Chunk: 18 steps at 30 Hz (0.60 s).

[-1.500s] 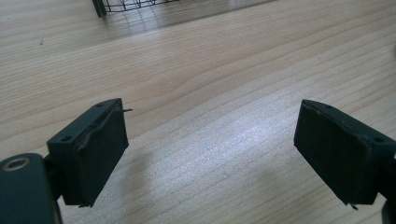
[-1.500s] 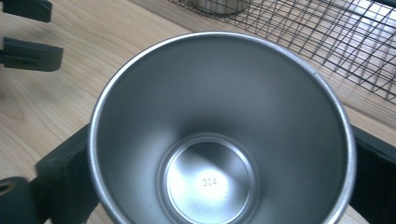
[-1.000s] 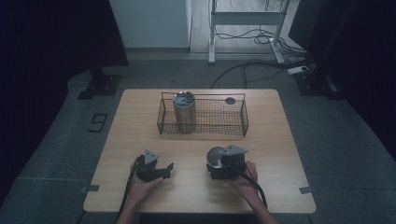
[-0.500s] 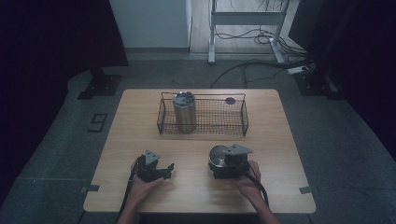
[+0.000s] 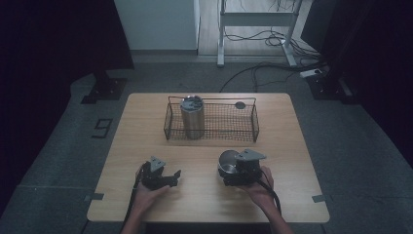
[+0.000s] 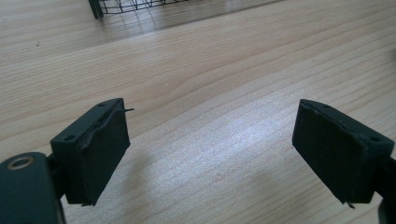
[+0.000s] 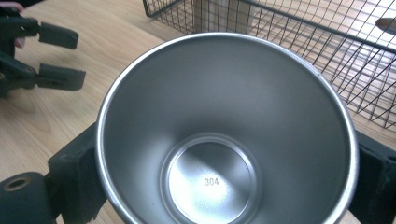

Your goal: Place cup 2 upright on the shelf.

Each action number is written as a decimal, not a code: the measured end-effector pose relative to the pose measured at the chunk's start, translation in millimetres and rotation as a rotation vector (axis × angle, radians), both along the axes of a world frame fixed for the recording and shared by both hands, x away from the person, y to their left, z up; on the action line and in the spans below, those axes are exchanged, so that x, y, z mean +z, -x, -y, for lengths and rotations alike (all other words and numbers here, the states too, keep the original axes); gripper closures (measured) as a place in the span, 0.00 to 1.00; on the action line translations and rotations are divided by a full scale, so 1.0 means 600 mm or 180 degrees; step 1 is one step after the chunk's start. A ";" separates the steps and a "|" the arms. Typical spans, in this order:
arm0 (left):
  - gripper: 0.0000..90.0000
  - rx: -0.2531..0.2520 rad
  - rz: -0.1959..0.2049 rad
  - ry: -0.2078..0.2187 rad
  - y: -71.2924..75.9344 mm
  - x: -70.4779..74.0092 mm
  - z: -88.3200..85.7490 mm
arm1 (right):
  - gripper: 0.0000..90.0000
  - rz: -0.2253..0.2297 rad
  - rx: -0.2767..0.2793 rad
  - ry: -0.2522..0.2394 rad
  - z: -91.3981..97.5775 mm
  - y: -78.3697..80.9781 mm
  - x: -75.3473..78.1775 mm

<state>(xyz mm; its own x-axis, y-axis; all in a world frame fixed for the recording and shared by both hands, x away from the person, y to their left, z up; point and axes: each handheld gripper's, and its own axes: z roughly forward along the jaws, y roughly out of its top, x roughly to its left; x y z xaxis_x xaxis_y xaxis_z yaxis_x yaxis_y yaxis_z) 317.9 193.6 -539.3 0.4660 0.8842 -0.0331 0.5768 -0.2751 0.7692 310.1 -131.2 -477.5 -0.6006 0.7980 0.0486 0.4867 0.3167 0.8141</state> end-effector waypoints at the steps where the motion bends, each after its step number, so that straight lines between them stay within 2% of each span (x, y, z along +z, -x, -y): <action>1: 0.12 -0.0001 -0.0001 0.0002 0.000 0.000 0.000 | 0.07 0.0004 -0.0002 -0.0015 0.001 0.000 0.002; 7: 0.12 -0.0004 -0.0008 0.0017 0.000 0.001 -0.002 | 0.07 0.0050 -0.0011 -0.0039 0.004 0.001 0.014; 11: 0.14 0.0030 0.0053 0.0040 0.003 0.005 -0.003 | 0.07 0.0070 -0.0030 -0.0050 0.010 -0.001 0.025; 18: 0.14 0.0028 0.0016 0.0054 0.002 0.005 -0.006 | 0.07 0.0098 -0.0027 -0.0042 0.019 -0.010 0.045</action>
